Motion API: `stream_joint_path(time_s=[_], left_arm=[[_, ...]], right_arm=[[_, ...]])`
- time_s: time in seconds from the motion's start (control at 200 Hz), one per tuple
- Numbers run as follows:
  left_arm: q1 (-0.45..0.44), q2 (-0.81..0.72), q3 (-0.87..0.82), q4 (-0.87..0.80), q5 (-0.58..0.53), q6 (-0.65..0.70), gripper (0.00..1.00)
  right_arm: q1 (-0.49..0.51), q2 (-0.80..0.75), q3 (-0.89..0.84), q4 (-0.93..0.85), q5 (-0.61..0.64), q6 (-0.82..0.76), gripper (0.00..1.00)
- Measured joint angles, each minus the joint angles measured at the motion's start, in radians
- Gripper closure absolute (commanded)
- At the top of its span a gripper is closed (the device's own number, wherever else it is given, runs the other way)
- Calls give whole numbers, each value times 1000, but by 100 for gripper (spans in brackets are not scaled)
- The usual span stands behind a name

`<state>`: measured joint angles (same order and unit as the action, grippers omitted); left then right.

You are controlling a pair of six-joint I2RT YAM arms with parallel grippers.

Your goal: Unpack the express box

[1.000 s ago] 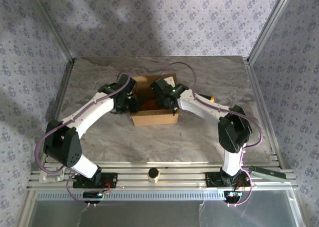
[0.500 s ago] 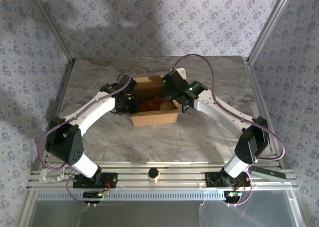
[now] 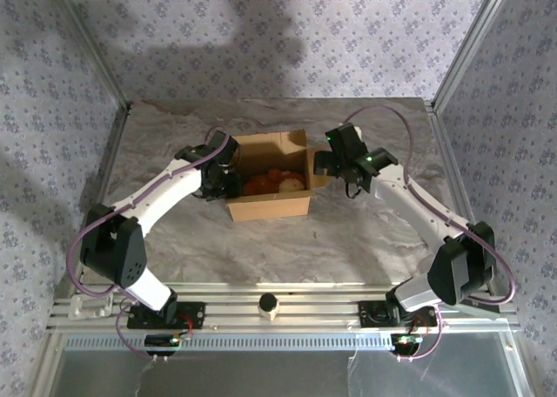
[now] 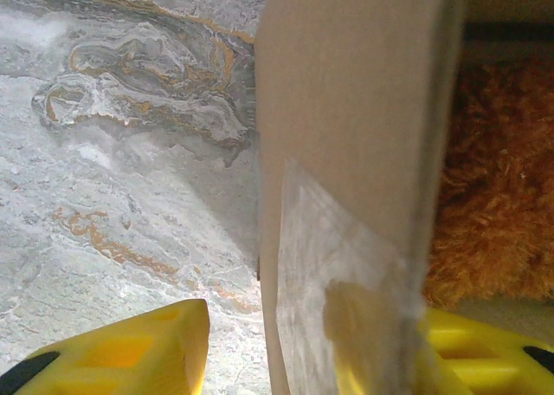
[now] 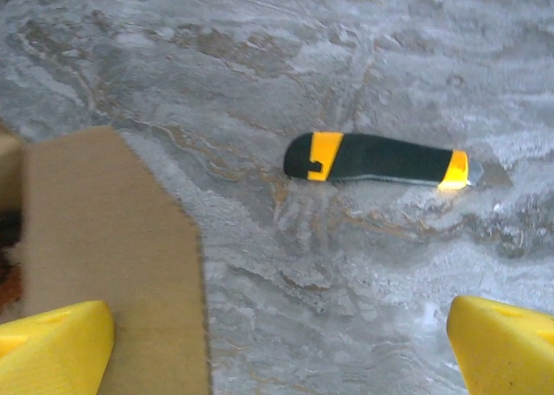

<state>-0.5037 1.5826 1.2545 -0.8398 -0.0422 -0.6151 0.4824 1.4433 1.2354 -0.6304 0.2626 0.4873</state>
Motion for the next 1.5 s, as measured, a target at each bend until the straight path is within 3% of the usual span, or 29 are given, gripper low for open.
stream_joint_path(time_s=[0.155, 0.375, 0.66, 0.94, 1.174, 1.499], left_arm=[[0, 11, 15, -15, -5, 0, 49], [-8, 23, 78, -87, -52, 13, 49], [-68, 79, 367, -254, -169, 66, 48], [-136, 262, 628, -432, -293, 94, 48], [-147, 367, 691, -527, -331, 94, 47], [-161, 372, 660, -526, -340, 53, 47]], right_arm=[[-92, -13, -114, 92, -111, 29, 2], [-94, -14, -174, 172, -201, 49, 2], [-79, -74, -190, 210, -224, 59, 2], [-43, -141, -192, 213, -222, 59, 2], [-14, -142, -189, 217, -225, 59, 1], [34, -64, -163, 262, -226, 69, 1]])
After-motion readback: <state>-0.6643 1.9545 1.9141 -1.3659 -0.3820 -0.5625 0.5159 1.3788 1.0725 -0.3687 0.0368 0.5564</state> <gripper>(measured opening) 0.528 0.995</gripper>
